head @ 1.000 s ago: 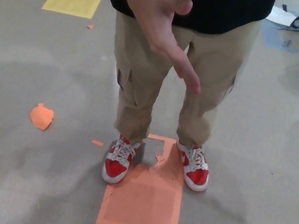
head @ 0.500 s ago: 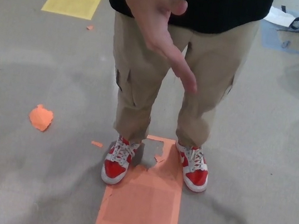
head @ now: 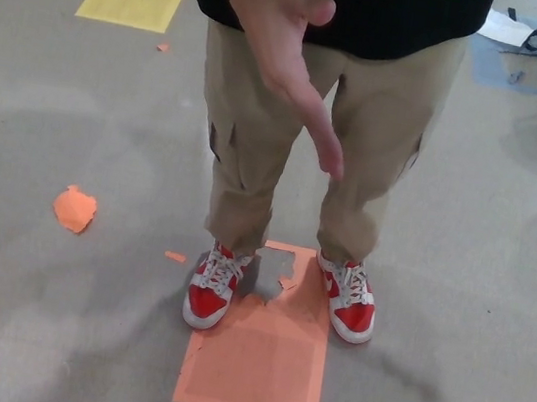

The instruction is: The robot extends its right arm to grab a person's hand and shakes it

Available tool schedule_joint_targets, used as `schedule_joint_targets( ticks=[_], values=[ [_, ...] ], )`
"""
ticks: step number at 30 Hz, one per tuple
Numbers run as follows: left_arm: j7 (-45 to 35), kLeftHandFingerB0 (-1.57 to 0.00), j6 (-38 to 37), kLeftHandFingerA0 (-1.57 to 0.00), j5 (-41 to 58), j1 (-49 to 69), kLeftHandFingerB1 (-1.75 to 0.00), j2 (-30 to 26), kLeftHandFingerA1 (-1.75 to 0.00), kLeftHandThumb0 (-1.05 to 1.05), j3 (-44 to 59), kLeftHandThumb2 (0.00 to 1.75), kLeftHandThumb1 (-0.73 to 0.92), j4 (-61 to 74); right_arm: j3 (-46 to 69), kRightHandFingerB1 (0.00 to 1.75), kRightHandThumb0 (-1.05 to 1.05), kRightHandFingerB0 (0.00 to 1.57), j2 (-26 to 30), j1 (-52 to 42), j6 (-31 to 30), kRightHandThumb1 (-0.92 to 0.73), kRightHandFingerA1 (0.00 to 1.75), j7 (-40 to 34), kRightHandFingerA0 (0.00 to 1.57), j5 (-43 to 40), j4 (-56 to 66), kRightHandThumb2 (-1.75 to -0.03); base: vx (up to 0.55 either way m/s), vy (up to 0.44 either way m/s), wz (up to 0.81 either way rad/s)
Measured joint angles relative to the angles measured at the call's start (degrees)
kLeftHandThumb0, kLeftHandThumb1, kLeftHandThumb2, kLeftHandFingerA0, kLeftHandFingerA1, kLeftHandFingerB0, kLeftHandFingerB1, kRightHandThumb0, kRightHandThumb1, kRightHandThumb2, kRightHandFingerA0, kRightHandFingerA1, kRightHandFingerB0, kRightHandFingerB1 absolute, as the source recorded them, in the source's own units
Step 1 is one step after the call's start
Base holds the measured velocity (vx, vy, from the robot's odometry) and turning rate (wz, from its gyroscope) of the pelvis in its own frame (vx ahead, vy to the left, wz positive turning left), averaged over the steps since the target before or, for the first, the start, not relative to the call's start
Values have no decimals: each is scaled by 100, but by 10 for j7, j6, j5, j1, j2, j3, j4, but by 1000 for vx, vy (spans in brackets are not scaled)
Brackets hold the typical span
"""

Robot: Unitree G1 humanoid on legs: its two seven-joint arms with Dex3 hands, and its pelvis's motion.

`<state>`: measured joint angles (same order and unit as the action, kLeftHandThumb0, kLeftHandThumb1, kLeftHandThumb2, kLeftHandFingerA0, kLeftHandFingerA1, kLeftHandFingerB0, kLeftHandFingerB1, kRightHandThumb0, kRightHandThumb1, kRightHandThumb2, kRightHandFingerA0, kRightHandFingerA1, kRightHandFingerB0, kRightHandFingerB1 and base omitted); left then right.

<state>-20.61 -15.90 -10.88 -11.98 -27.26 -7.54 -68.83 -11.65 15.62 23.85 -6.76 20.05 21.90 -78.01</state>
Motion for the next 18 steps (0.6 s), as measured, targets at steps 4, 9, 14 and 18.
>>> schedule_joint_targets(
  ticks=[4,9,14,18],
  values=[
    [0,-5,0,-5,0,-14,-26,0,-29,-75,1,103,77,-3,7,20,-87,6,1,13,-2,-83,28,6,7,-1,0,-82,0,0,0],
    [1,-4,0,-5,-2,-20,-27,0,-31,-74,0,103,76,-3,4,31,-75,10,1,19,-7,-75,41,6,0,1,0,-112,0,0,0],
    [3,-4,2,-4,-2,-30,-25,0,-27,-75,1,101,75,-3,0,25,-86,14,1,28,-13,-83,37,7,0,2,0,-114,0,0,0],
    [2,-3,3,-3,-2,-31,-27,0,-30,-70,3,102,75,-2,-1,23,-84,16,1,30,-14,-82,31,7,0,1,0,-114,0,0,0]
  ],
)
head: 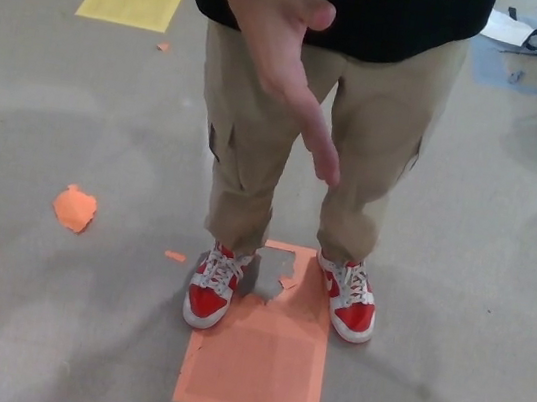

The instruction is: The robot extends its right arm to grab a person's hand and shakes it

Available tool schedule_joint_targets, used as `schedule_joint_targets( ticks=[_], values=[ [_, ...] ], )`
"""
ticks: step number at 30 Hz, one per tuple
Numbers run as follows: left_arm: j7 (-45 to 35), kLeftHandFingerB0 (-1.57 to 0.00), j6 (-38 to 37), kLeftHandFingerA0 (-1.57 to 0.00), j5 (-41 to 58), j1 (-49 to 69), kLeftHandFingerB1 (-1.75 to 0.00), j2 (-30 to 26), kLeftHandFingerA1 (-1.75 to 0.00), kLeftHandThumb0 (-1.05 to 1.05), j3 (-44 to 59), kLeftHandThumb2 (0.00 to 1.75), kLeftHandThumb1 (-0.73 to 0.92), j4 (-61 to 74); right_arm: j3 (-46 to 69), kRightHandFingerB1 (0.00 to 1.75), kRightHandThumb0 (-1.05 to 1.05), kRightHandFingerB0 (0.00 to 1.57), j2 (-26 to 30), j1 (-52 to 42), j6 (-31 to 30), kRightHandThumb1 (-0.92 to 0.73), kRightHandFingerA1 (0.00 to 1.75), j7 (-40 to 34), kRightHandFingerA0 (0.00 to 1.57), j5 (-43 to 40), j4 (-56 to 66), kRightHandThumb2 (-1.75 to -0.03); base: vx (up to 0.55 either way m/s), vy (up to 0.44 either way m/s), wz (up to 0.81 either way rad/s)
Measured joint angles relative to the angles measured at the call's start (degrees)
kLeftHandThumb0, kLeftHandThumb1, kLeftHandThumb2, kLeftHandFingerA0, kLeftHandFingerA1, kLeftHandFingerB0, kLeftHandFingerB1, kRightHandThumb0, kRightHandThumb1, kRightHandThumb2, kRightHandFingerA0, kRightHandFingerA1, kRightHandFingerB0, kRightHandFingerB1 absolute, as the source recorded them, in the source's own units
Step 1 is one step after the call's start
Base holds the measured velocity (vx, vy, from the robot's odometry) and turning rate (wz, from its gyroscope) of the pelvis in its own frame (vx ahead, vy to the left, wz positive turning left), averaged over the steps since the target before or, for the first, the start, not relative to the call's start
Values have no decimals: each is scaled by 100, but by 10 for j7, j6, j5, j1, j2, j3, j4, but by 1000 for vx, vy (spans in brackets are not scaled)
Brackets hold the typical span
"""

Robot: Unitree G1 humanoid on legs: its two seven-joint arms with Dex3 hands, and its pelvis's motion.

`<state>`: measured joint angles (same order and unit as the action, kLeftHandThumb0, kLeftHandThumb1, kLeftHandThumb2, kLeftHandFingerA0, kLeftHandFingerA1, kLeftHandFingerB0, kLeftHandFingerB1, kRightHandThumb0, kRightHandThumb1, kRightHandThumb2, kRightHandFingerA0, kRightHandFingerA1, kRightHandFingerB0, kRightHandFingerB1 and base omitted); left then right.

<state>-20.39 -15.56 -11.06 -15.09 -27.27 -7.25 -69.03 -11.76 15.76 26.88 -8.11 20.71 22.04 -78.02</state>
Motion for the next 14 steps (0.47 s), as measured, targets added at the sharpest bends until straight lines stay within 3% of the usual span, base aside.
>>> schedule_joint_targets(
  ticks=[5,6,12,14],
  values=[
    [0,-4,2,-5,0,-5,-27,0,-32,-73,-1,103,75,-1,6,23,-84,15,1,3,-3,-82,32,0,0,-1,0,-113,0,0,0],
    [0,-4,2,-4,0,-6,-27,0,-30,-73,-1,102,75,-1,7,23,-77,7,1,4,-3,-92,28,0,8,-1,0,-73,0,0,0],
    [0,-4,3,-4,0,-11,-27,0,-30,-72,-1,103,76,-4,11,19,-86,8,2,8,-3,-85,31,2,9,-2,0,-81,0,0,0],
    [0,-4,3,-5,-1,-11,-24,0,-27,-76,-1,103,77,-4,12,21,-83,8,2,8,-3,-87,31,3,9,-2,0,-76,0,0,0]
  ],
)
